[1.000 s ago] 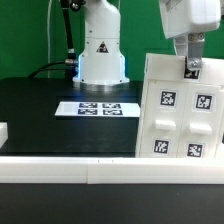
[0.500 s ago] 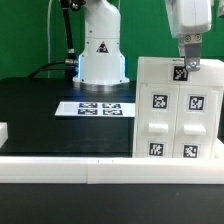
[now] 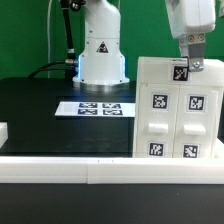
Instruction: Assemble cabinet
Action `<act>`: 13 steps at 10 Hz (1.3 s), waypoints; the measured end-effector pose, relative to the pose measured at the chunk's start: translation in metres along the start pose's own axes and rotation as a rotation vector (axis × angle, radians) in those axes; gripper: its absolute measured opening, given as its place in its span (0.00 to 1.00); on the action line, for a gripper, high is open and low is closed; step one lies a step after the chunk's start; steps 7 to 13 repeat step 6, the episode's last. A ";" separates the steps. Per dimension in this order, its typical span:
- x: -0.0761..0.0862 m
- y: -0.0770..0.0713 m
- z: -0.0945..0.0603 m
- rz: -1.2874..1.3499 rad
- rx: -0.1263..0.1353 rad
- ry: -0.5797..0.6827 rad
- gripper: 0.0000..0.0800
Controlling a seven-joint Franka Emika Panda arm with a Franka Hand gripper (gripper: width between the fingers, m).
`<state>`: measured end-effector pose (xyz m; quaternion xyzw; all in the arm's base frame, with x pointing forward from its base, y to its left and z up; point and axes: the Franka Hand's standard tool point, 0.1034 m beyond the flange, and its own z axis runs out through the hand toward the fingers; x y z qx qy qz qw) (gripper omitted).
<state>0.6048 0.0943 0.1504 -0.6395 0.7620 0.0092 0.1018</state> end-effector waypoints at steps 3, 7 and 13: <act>-0.001 0.000 0.000 -0.015 0.000 0.000 1.00; -0.002 0.001 0.000 -0.023 -0.001 -0.001 1.00; -0.002 0.001 0.000 -0.023 -0.001 -0.001 1.00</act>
Offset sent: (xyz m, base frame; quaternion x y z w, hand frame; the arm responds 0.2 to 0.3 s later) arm 0.0000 0.0000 0.0000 0.0000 0.0000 0.0000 1.0000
